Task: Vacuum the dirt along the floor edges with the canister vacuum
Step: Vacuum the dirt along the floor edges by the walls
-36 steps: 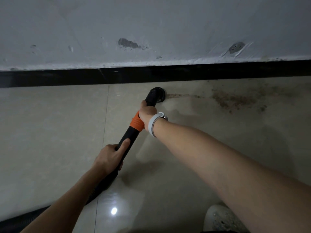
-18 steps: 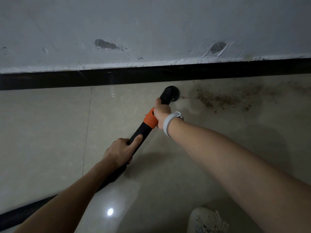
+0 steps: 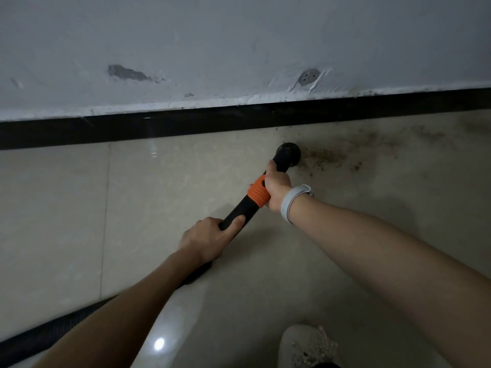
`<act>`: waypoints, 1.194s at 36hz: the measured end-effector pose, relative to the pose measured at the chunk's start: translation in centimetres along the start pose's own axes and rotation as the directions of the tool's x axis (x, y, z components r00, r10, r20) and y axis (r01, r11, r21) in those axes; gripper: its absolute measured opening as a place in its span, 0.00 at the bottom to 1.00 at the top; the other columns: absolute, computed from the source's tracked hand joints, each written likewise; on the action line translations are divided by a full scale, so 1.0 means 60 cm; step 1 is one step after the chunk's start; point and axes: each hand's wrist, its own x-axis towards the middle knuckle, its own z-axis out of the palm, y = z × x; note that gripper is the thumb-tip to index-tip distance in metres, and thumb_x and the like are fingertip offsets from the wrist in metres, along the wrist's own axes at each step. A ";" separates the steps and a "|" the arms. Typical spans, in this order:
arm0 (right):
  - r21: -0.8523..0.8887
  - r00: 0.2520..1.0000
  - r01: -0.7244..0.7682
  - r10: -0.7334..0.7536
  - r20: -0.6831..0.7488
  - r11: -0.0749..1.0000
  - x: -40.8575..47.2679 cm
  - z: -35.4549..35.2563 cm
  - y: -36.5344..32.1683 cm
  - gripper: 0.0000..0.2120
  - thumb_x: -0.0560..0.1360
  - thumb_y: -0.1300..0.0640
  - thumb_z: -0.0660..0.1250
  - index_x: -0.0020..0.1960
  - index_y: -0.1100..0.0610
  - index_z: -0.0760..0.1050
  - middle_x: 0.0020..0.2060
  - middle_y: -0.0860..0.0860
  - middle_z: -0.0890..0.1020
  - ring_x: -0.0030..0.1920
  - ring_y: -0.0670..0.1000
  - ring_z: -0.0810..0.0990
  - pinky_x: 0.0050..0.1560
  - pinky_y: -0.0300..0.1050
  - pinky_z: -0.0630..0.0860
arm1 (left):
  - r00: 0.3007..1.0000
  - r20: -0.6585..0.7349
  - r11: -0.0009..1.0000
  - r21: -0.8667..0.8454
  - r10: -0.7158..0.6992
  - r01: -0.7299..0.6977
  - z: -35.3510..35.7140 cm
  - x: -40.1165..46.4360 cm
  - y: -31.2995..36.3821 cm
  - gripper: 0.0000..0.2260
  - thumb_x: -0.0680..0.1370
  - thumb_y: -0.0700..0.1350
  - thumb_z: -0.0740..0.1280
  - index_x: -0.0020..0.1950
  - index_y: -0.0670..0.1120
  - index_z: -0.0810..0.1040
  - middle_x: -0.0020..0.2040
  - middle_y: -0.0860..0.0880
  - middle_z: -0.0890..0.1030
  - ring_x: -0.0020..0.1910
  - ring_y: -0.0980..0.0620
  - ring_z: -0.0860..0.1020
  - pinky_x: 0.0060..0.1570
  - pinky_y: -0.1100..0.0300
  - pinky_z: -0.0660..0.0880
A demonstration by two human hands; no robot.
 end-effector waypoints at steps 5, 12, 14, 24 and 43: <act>0.037 1.000 -0.003 0.004 -0.029 0.999 -0.021 0.008 0.042 0.22 0.82 0.42 0.56 0.63 0.60 0.68 0.38 0.55 0.79 0.36 0.53 0.81 0.57 0.54 0.79 | 1.000 0.010 0.999 0.026 0.020 -0.020 0.014 -0.027 -0.034 0.26 0.76 0.69 0.52 0.39 0.50 0.76 0.30 0.51 0.79 0.33 0.52 0.80 0.40 0.58 0.75; 0.034 0.992 0.044 -0.039 -0.124 0.998 -0.034 0.073 0.092 0.31 0.77 0.35 0.56 0.62 0.62 0.73 0.49 0.58 0.82 0.49 0.58 0.83 0.57 0.55 0.79 | 0.999 0.010 0.997 0.054 0.052 -0.052 -0.019 -0.052 -0.099 0.26 0.76 0.69 0.52 0.40 0.50 0.77 0.32 0.51 0.80 0.35 0.51 0.80 0.39 0.59 0.73; 0.021 0.989 0.040 -0.036 -0.146 0.999 -0.038 0.086 0.097 0.33 0.75 0.33 0.55 0.62 0.61 0.74 0.48 0.58 0.83 0.47 0.57 0.83 0.56 0.55 0.79 | 0.999 0.016 0.997 0.052 0.050 -0.051 -0.034 -0.059 -0.115 0.26 0.76 0.69 0.52 0.41 0.49 0.77 0.32 0.50 0.81 0.34 0.51 0.80 0.40 0.59 0.74; 0.039 0.989 0.061 -0.055 -0.138 0.997 -0.144 0.130 0.060 0.21 0.82 0.43 0.55 0.58 0.62 0.69 0.45 0.58 0.83 0.44 0.55 0.82 0.54 0.49 0.79 | 0.996 0.036 0.996 0.011 0.083 -0.083 -0.088 -0.085 -0.147 0.25 0.76 0.69 0.53 0.39 0.50 0.77 0.33 0.50 0.81 0.36 0.49 0.81 0.44 0.57 0.76; -0.039 1.000 -0.008 0.008 0.016 0.999 -0.068 -0.026 0.019 0.27 0.79 0.37 0.55 0.57 0.61 0.72 0.48 0.59 0.83 0.48 0.58 0.83 0.57 0.56 0.78 | 0.998 0.016 0.996 -0.061 -0.058 0.058 -0.014 -0.085 0.055 0.23 0.78 0.65 0.54 0.40 0.48 0.74 0.27 0.52 0.78 0.26 0.54 0.76 0.39 0.58 0.76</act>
